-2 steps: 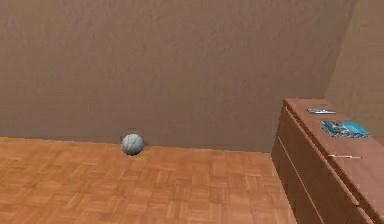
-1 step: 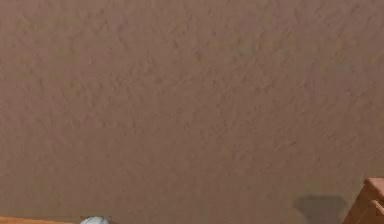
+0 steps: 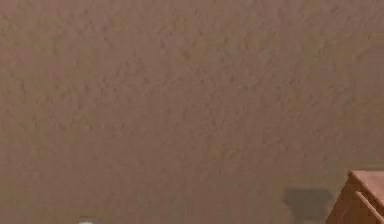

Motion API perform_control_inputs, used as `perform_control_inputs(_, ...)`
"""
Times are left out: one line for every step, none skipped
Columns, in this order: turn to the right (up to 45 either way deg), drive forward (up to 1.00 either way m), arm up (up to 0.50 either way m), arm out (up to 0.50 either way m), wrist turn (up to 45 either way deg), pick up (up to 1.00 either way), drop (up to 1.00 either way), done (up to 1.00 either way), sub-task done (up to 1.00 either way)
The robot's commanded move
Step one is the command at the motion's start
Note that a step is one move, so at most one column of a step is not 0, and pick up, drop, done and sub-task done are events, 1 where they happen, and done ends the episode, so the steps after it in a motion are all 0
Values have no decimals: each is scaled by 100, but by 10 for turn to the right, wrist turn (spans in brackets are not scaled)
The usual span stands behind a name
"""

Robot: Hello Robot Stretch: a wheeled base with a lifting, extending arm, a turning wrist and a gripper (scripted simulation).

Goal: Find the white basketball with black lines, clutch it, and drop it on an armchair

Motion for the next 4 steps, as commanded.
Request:
perform_control_inputs(0, 5, 0, 0, 0, 0, 0, 0, 0)
perform_control_inputs(-450, 0, 0, 0, 0, 0, 0, 0, 0)
perform_control_inputs(-450, 0, 0, 0, 0, 0, 0, 0, 0)
perform_control_inputs(-390, 0, 0, 0, 0, 0, 0, 0, 0)
